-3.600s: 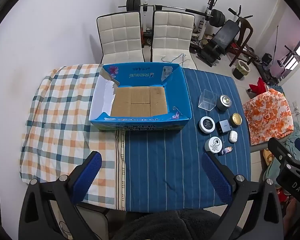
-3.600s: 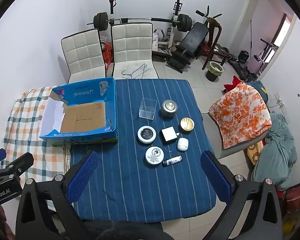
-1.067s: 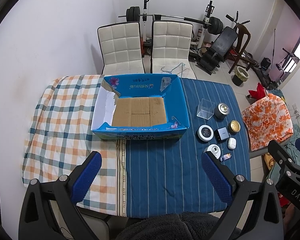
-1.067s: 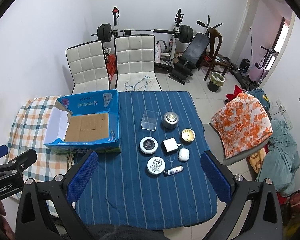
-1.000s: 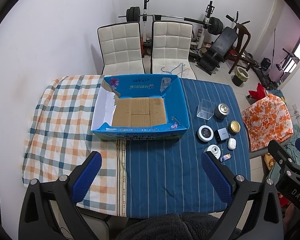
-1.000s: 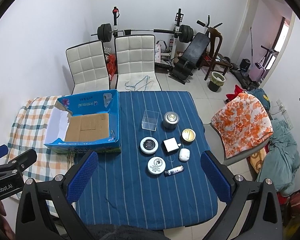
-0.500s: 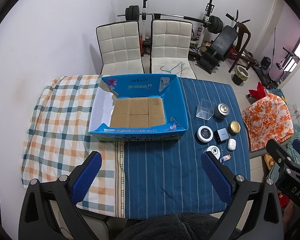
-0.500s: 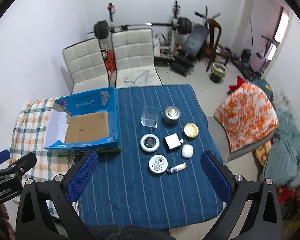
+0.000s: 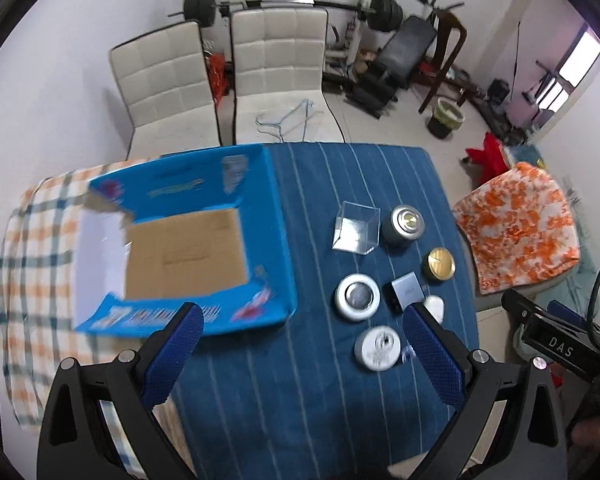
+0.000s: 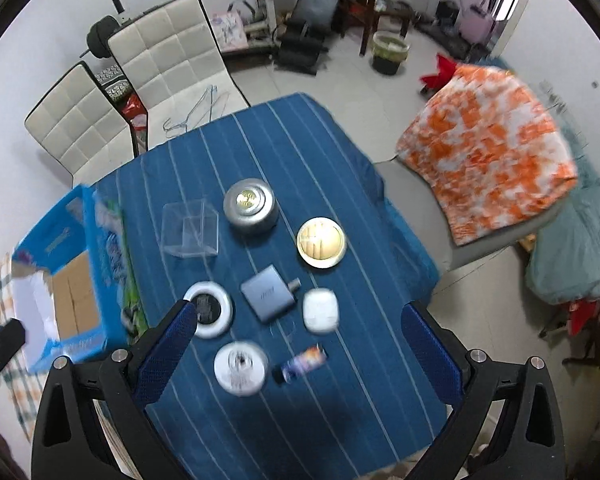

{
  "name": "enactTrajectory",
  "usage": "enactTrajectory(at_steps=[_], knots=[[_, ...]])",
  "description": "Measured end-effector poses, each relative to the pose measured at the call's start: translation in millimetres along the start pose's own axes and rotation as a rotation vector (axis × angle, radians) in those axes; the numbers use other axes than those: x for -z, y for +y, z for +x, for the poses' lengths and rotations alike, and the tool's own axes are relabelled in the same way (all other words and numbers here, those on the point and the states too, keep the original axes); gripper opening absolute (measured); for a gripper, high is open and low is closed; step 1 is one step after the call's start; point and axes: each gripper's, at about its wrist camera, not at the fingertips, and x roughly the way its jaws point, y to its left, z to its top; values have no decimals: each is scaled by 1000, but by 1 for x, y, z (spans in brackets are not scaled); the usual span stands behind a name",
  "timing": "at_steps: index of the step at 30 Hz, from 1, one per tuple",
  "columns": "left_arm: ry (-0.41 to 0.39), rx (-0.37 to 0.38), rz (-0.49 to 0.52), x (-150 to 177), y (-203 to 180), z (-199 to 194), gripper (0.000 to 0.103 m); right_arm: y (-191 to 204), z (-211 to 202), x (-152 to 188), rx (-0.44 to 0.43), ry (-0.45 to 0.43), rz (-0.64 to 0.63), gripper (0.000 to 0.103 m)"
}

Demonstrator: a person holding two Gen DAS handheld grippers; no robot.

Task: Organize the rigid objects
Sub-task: 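Grasp the clear acrylic cube with the left tool while the right tool grasps the silver tin, then carry the acrylic cube with the left tool while the right tool carries the silver tin into the box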

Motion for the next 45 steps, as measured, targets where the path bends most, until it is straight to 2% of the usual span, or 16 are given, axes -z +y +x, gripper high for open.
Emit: enactTrajectory(at_steps=[5, 9, 13, 16, 18, 19, 21, 22, 25, 27, 29, 32, 36, 41, 45], knots=[[73, 2, 42, -44, -49, 83, 102, -20, 66, -48, -6, 56, 44, 103], [166, 2, 87, -68, -84, 157, 102, -30, 115, -74, -58, 115, 80, 101], [278, -19, 116, -76, -100, 229, 102, -22, 150, -92, -119, 164, 67, 100], [343, -59, 130, -73, -102, 269, 102, -8, 166, -97, -158, 205, 48, 100], [372, -60, 120, -70, -102, 287, 102, 2, 177, -100, -177, 231, 38, 100], [376, -70, 114, -68, -101, 294, 101, 7, 180, -100, -183, 239, 35, 100], [381, -62, 95, -62, -95, 299, 69, 17, 189, -101, -193, 257, 28, 100], [382, -51, 75, -60, -90, 299, 66, 22, 196, -103, -196, 272, 29, 100], [360, -81, 27, -54, -76, 295, 65, 32, 215, -106, -212, 323, 44, 100], [349, -106, 5, -49, -68, 292, 65, 37, 228, -106, -213, 362, 51, 94], [359, -102, -7, -45, -65, 294, 65, 42, 243, -102, -194, 407, 45, 81], [360, -119, 8, -40, -64, 302, 67, 44, 247, -98, -176, 408, 32, 80], [385, -131, 20, -36, -65, 313, 67, 47, 235, -100, -59, 370, -51, 77], [386, -109, -5, -33, -57, 323, 67, 51, 248, -97, -53, 400, -62, 77], [381, -105, -12, -29, -59, 322, 65, 49, 255, -99, -60, 417, -19, 76]])
